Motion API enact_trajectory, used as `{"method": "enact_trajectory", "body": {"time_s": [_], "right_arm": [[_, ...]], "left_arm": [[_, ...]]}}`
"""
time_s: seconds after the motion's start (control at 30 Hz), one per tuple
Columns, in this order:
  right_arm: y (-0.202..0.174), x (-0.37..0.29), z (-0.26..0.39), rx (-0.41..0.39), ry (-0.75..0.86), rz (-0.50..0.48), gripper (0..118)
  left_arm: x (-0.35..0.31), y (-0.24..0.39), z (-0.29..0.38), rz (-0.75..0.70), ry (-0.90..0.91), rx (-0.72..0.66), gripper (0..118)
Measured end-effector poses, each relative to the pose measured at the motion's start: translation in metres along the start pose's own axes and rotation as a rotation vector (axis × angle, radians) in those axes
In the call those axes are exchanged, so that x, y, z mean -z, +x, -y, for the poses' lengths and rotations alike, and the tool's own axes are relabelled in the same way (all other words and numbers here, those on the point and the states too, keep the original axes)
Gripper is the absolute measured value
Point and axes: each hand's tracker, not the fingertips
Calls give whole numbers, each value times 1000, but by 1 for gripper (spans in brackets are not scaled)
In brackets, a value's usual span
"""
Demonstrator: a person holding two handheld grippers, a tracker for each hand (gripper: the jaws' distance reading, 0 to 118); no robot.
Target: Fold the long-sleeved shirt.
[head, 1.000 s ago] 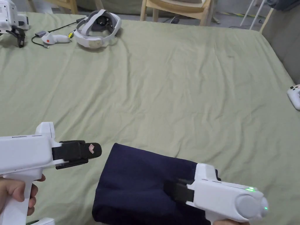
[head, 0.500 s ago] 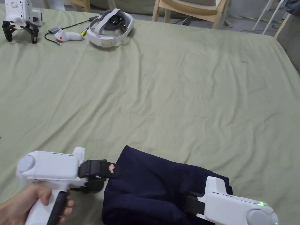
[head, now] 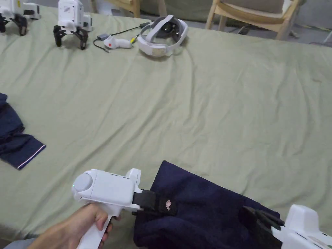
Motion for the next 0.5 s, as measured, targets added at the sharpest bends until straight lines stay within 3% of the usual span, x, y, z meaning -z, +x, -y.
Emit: {"method": "enact_trajectory", "body": {"time_s": [0.27, 0.37, 0.5], "right_arm": [[-55, 8, -32, -107, 93, -43, 0], [-80, 35, -37, -233, 65, -14, 0], [-137, 93, -39, -343, 7, -165, 0]], "left_arm": [[-201, -23, -29, -274, 227, 8, 24], [-265, -44, -33, -350, 276, -22, 23], [-328, -78, -35, -438, 337, -90, 23]]}}
